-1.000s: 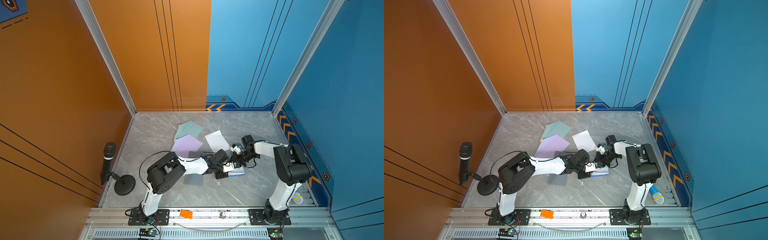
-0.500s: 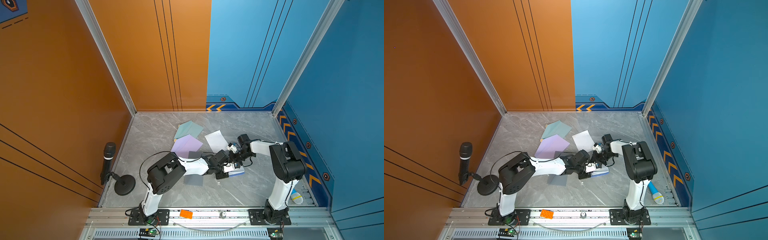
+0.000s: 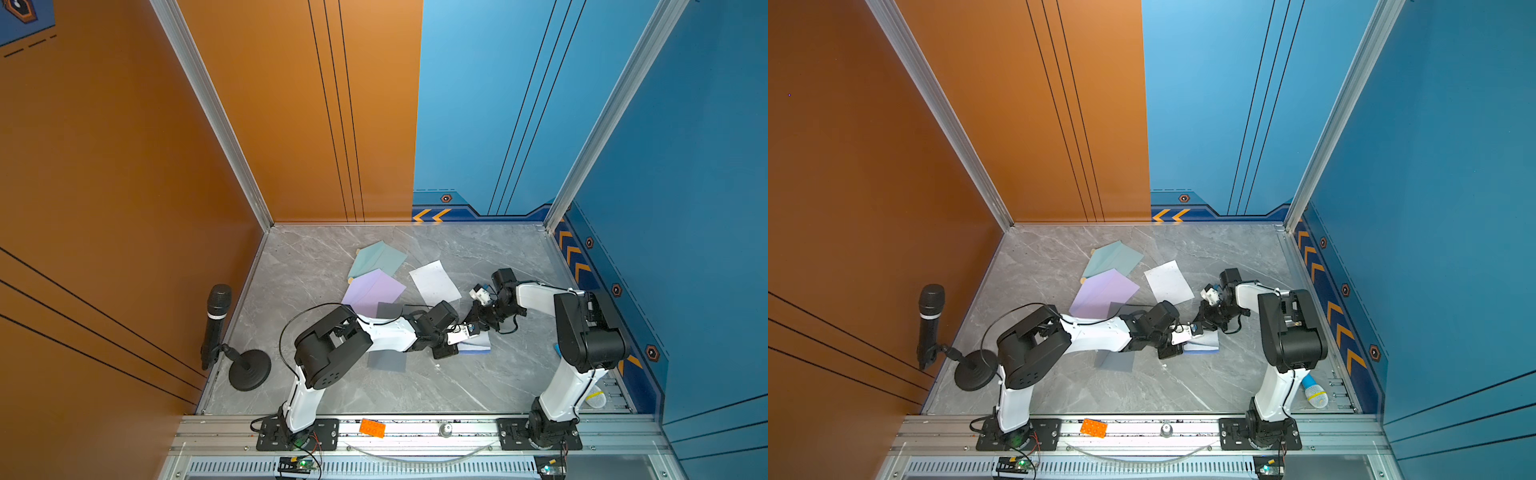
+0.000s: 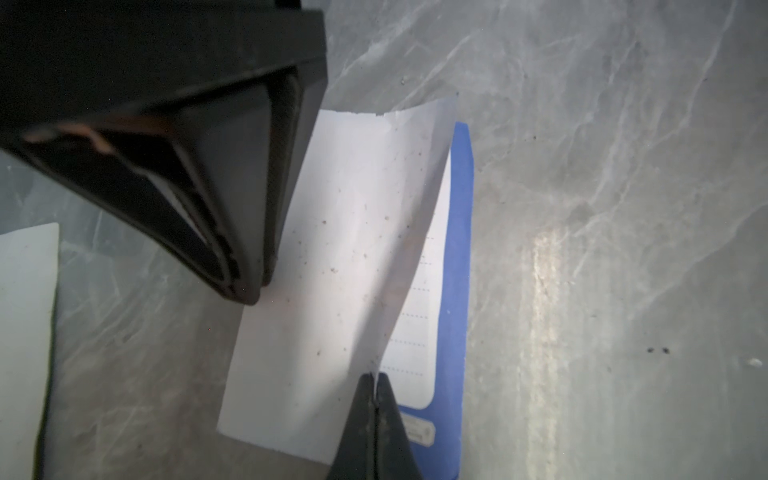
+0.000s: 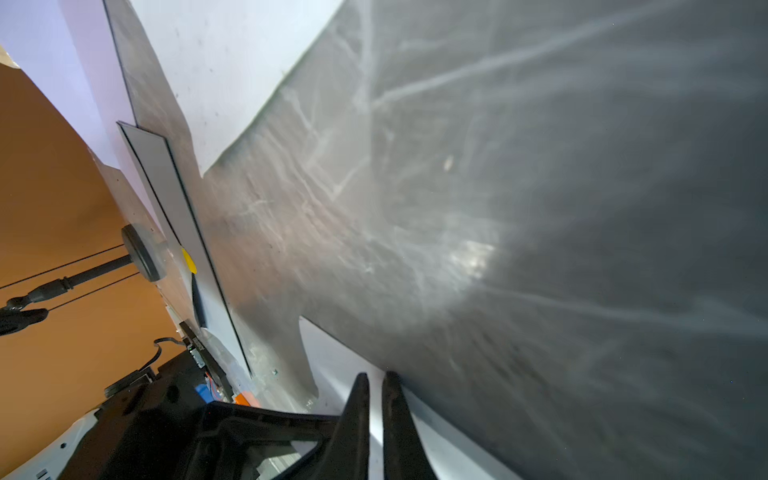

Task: Fold the letter paper in half and place it into the envelope
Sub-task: Fold the letter paper at the center of the board.

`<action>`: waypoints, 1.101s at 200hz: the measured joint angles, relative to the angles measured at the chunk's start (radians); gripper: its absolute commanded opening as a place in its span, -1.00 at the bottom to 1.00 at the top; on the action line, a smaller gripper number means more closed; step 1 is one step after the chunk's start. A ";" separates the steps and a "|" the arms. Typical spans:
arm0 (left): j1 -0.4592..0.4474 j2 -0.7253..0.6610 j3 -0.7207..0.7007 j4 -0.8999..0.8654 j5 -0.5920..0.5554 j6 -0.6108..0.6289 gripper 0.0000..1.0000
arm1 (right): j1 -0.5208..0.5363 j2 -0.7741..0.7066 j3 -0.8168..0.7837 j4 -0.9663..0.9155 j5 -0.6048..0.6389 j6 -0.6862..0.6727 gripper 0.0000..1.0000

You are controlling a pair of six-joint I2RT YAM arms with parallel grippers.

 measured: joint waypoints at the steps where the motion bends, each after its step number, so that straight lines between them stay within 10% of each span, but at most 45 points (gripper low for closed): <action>1: 0.000 0.000 0.000 0.000 0.000 0.000 -1.00 | -0.002 -0.002 -0.001 0.000 0.001 -0.001 -0.75; 120: 0.000 -0.005 -0.041 0.073 -0.001 -0.025 -1.00 | -0.193 -0.169 -0.080 -0.035 0.180 0.016 -0.76; 220: 0.000 -0.009 -0.064 0.115 -0.006 -0.100 -1.00 | -0.219 -0.403 -0.196 -0.052 0.152 0.077 -0.34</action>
